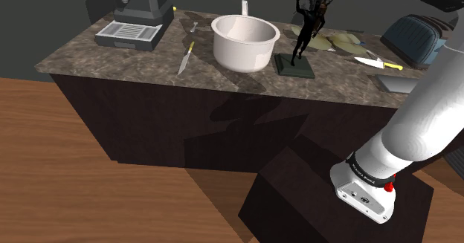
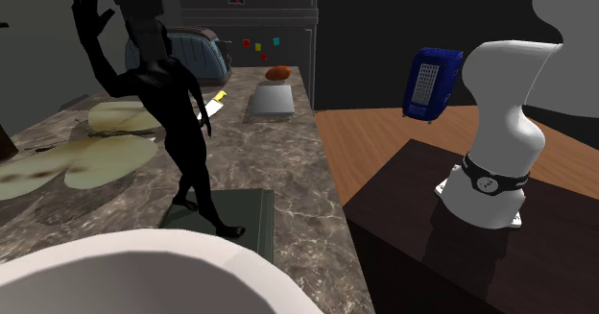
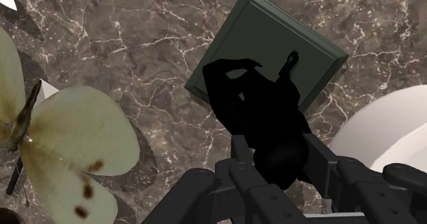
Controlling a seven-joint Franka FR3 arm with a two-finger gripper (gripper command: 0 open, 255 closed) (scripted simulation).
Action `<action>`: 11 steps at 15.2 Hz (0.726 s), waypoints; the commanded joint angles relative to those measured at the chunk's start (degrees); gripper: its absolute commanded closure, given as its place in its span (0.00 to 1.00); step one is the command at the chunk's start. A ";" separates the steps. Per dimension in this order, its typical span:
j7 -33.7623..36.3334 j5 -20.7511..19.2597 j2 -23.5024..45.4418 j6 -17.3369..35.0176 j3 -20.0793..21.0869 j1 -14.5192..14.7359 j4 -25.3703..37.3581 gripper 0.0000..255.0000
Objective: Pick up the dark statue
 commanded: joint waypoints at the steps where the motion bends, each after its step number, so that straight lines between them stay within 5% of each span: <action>1: -0.01 -0.01 0.05 0.00 0.02 0.01 -0.09 1.00; 11: -0.68 0.33 0.90 -4.18 -0.05 -0.22 4.95 1.00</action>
